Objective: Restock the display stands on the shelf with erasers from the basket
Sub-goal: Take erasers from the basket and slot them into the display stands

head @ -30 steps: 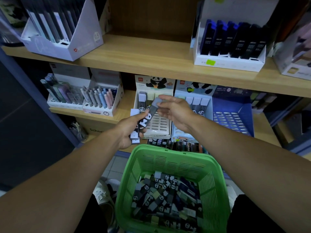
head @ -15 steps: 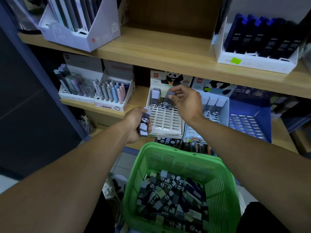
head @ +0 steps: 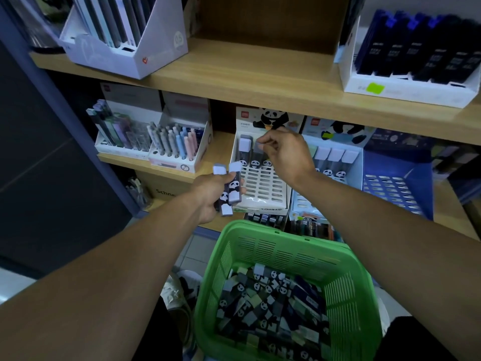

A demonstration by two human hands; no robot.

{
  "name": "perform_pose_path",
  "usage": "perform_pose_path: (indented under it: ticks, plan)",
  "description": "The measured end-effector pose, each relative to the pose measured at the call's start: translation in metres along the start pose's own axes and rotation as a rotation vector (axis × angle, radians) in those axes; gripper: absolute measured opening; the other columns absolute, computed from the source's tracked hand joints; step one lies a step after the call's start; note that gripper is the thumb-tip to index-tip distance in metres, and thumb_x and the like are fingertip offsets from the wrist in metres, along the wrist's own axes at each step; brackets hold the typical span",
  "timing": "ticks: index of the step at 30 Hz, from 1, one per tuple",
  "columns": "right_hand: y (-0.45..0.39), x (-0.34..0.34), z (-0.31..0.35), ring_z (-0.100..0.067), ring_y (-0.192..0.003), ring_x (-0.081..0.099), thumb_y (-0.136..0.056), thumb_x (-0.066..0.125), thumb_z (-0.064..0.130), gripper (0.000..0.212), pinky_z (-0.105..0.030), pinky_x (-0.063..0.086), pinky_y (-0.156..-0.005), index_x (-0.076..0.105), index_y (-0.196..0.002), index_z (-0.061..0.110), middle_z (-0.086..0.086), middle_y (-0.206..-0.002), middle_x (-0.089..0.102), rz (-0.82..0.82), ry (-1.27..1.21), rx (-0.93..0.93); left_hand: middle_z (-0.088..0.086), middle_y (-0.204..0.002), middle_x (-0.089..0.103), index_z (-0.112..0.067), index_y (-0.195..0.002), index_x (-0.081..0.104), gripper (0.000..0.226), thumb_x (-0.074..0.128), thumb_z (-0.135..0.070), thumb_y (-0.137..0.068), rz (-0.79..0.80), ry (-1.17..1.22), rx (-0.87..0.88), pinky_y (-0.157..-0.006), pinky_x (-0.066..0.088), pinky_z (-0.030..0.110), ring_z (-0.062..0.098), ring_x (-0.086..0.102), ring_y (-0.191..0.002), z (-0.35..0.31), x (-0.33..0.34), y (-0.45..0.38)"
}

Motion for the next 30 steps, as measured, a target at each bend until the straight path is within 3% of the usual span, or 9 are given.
perform_pose_path:
  ticks: [2,5,9,14,19,22,26,28,30]
  plan:
    - [-0.002,0.001,-0.001,-0.014,-0.092,0.059,-0.098,0.061,0.012,0.017,-0.022,0.045,-0.084,0.074,-0.11,0.011,0.0,-0.104,0.061,-0.007,0.042,-0.011,0.002,-0.07,0.073,-0.007,-0.097,0.066,0.015,0.056,-0.015,-0.102,-0.009,0.002,0.012,-0.045,0.053,0.024,0.013,0.069,-0.054,0.002,0.0,-0.002]
    - [-0.003,0.004,0.0,-0.019,-0.097,0.06,-0.099,0.06,0.016,0.02,-0.029,0.048,-0.086,0.075,-0.112,0.016,0.004,-0.102,0.059,-0.023,0.091,-0.02,0.003,-0.08,0.072,-0.008,-0.1,0.066,0.013,0.057,-0.017,-0.101,-0.021,-0.009,0.012,-0.045,0.054,0.023,0.013,0.07,-0.057,0.004,0.0,-0.004]
    - [-0.005,0.006,0.003,-0.019,-0.1,0.062,-0.1,0.057,0.02,0.022,-0.033,0.051,-0.086,0.074,-0.113,0.022,0.001,-0.112,0.065,-0.032,0.13,0.011,0.002,-0.076,0.074,-0.008,-0.1,0.067,0.014,0.058,-0.018,-0.101,-0.032,-0.021,0.02,-0.046,0.054,0.024,0.013,0.07,-0.056,0.003,0.003,-0.004]
    - [-0.008,0.008,-0.007,-0.023,-0.111,0.06,-0.102,0.051,0.016,0.029,-0.033,0.05,-0.091,0.073,-0.119,0.023,-0.003,-0.123,0.066,0.017,0.179,0.045,0.003,-0.074,0.073,-0.003,-0.113,0.065,0.019,0.057,-0.016,-0.101,-0.028,0.018,0.035,-0.047,0.054,0.024,0.015,0.069,-0.055,0.003,0.006,-0.003]
    - [-0.002,0.011,-0.011,-0.019,-0.109,0.059,-0.105,0.046,0.021,0.034,-0.025,0.042,-0.08,0.063,-0.134,0.025,0.0,-0.12,0.061,0.039,0.259,0.011,0.003,-0.074,0.074,-0.005,-0.103,0.067,0.015,0.059,-0.018,-0.1,-0.036,-0.01,0.042,-0.046,0.054,0.025,0.014,0.07,-0.056,0.001,0.004,-0.003]
    - [0.003,0.006,-0.005,-0.015,-0.094,0.063,-0.101,0.054,0.03,0.025,-0.032,0.052,-0.082,0.071,-0.118,0.026,0.003,-0.109,0.067,-0.014,0.166,-0.046,0.004,-0.075,0.074,-0.008,-0.097,0.068,0.014,0.061,-0.02,-0.099,-0.017,-0.02,0.053,-0.045,0.053,0.024,0.014,0.07,-0.055,-0.001,0.005,-0.001]
    - [0.01,-0.001,0.014,-0.013,-0.07,0.068,-0.093,0.066,0.045,0.03,-0.032,0.057,-0.068,0.075,-0.105,0.019,0.003,-0.085,0.072,0.291,-0.228,0.212,0.004,-0.073,0.075,-0.01,-0.097,0.07,0.015,0.065,-0.024,-0.096,0.037,-0.085,0.042,-0.049,0.054,0.025,0.015,0.071,-0.059,-0.002,0.009,0.004]
    - [0.016,-0.003,0.016,-0.014,-0.066,0.07,-0.091,0.07,0.04,0.031,-0.027,0.057,-0.061,0.072,-0.109,0.014,-0.004,-0.084,0.073,0.474,-0.337,0.374,0.004,-0.078,0.076,-0.009,-0.107,0.07,0.022,0.068,-0.026,-0.094,0.06,-0.121,0.043,-0.055,0.055,0.027,0.015,0.072,-0.064,-0.002,0.013,0.009]
    - [0.021,-0.008,0.014,-0.013,-0.066,0.07,-0.092,0.071,0.027,0.028,-0.023,0.056,-0.06,0.067,-0.113,0.009,-0.01,-0.087,0.073,0.554,-0.449,0.501,0.008,-0.088,0.077,-0.006,-0.114,0.069,0.031,0.069,-0.029,-0.092,0.074,-0.142,0.044,-0.056,0.057,0.027,0.019,0.073,-0.072,-0.001,0.017,0.013]
Point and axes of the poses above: each hand's wrist, its own y-axis away from the middle knuckle, its own x-axis out of the palm, z = x × y, the point moved 2 cm from there along -y, towards the middle knuckle
